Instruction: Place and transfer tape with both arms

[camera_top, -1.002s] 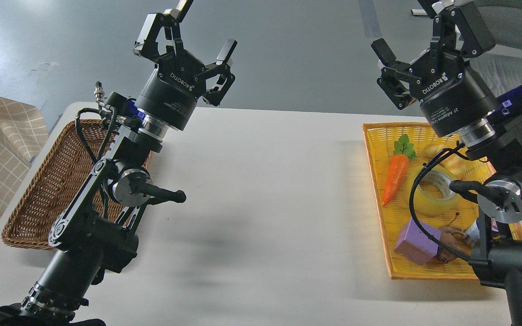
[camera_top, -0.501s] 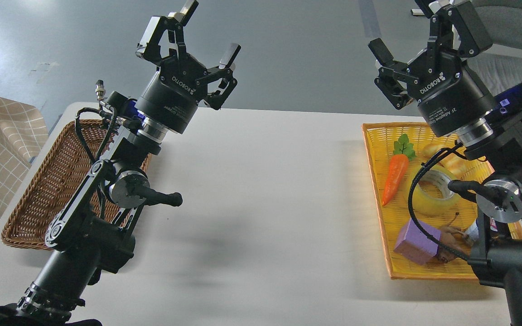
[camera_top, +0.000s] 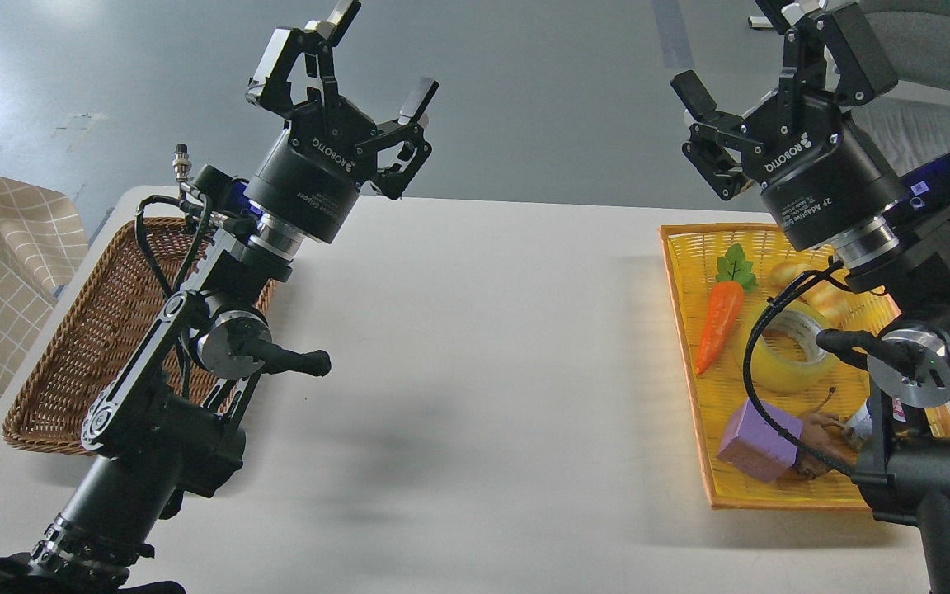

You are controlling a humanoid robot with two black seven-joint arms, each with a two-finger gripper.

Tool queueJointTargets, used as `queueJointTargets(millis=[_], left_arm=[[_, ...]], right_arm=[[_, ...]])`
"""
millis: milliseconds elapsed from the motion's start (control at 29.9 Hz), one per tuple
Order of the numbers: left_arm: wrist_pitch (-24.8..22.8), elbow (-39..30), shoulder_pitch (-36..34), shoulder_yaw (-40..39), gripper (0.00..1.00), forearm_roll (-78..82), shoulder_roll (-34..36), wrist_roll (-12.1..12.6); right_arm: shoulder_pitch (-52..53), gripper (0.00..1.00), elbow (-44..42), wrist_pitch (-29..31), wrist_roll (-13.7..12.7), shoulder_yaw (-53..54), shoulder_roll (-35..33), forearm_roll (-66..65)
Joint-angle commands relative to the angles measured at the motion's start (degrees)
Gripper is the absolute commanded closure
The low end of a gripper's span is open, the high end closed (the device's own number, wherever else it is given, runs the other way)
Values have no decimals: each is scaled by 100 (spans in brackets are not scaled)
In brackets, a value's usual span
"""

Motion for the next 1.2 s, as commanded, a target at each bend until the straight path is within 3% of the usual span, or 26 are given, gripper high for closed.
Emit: queueJointTargets(millis=[0, 969, 1170], left_arm=[[0, -6, 8, -9, 2, -1, 0, -1], [53, 3, 0, -27, 2, 8, 8, -10], [44, 3, 9, -27, 2, -9, 114, -10]], right_arm=[[0, 0, 0, -1, 0, -4, 0, 0], [0, 0, 69, -18, -9, 5, 0, -61], [88, 0, 184, -114, -140, 66, -1028, -150]])
